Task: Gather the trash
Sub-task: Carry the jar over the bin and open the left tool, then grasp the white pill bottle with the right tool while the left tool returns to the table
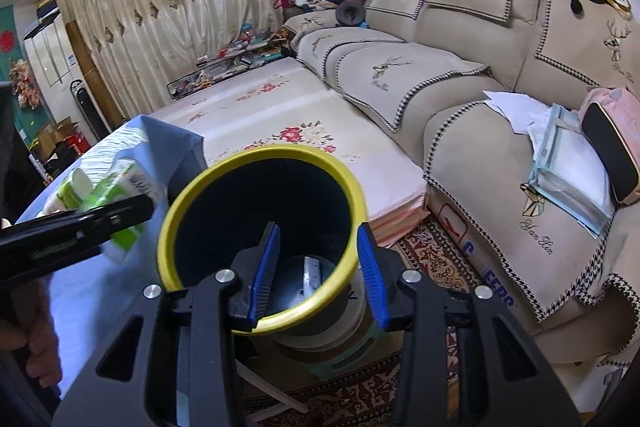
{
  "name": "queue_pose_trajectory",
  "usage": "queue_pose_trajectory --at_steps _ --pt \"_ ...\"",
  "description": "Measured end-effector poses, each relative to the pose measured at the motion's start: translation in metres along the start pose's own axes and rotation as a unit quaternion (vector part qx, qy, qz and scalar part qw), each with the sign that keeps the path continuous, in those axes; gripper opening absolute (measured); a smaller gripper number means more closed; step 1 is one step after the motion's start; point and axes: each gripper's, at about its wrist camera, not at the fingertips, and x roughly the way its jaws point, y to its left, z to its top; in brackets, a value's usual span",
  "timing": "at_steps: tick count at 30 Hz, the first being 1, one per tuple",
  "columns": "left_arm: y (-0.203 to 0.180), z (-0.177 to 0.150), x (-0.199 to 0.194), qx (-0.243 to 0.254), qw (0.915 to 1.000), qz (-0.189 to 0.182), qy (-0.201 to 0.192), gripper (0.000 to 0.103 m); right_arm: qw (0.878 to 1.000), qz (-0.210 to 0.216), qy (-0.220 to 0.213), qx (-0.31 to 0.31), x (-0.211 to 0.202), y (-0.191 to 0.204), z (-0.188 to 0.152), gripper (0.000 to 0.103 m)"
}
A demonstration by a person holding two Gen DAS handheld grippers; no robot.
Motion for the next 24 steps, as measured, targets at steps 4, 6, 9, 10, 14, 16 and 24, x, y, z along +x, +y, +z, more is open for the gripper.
queue_pose_trajectory --at_steps 4,6,9,10,14,16,24 --pt "-0.003 0.007 0.028 -0.005 0.9999 0.006 0.013 0.052 1.000 -0.008 0.000 0.011 0.002 -0.011 -0.001 0.046" --pt "-0.004 0.009 0.033 -0.004 0.9999 0.011 0.008 0.058 1.000 -0.009 0.001 0.012 0.003 -0.013 -0.001 0.046" --pt "-0.001 0.007 0.023 -0.004 0.9999 0.011 -0.001 0.058 1.000 -0.009 0.003 0.014 0.003 -0.014 -0.001 0.046" --pt "-0.001 0.007 0.017 -0.004 0.9999 0.011 -0.005 0.058 1.000 -0.008 0.003 0.014 0.003 -0.015 -0.001 0.046" --pt "0.010 -0.003 -0.025 -0.007 0.9994 0.012 -0.030 0.062 1.000 -0.003 0.003 0.008 -0.001 -0.010 -0.003 0.046" --pt "0.019 -0.011 -0.056 -0.010 0.9983 0.019 -0.054 0.068 1.000 0.004 0.005 -0.001 -0.003 -0.001 -0.005 0.046" --pt "0.064 -0.067 -0.179 -0.018 0.9873 0.087 -0.132 0.080 0.997 0.050 0.025 -0.062 -0.009 0.067 -0.027 0.046"
